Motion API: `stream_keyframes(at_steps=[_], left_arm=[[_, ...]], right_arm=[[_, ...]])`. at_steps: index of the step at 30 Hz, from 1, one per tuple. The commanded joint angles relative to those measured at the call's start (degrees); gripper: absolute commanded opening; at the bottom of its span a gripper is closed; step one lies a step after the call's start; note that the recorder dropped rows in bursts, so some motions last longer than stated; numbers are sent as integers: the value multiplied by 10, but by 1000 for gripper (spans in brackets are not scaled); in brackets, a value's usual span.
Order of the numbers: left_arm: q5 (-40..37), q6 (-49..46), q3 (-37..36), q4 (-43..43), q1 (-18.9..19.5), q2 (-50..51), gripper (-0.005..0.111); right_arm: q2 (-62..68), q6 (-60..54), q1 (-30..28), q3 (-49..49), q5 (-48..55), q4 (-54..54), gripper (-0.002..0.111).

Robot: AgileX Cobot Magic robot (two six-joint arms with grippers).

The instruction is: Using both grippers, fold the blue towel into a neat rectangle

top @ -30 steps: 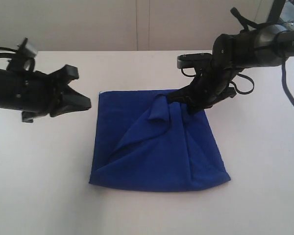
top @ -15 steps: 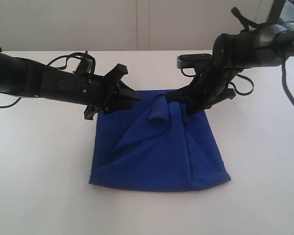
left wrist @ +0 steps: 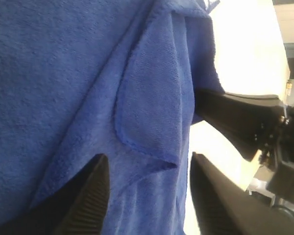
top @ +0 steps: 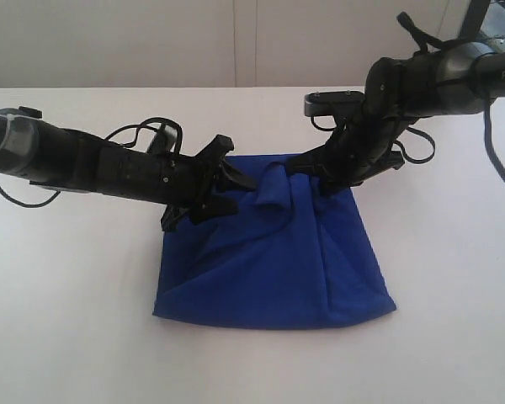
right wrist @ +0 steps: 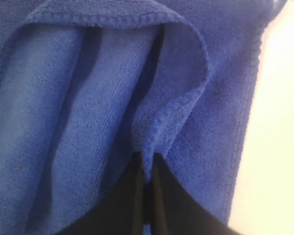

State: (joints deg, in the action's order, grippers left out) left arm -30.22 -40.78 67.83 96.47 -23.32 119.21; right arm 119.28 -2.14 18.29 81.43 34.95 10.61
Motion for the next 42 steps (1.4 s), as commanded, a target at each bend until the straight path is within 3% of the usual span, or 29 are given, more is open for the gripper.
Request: stream_keyframes(at_steps=[1,18,28,42], left_arm=[[-6,-3,3,25,-3,3,56],[1,-14,62,31,-27,44,56],[-13,72,62,-128,-17,41,56],[13,74,62,-40,-14,42,56]], right_arm=[[-2,0,-6,-2,-7,1,0],[-2,0,-6,-2,-4,1,0],[-2,0,-6,-2,-6,1,0],[-2,0,-6,-2,-6,1,0]])
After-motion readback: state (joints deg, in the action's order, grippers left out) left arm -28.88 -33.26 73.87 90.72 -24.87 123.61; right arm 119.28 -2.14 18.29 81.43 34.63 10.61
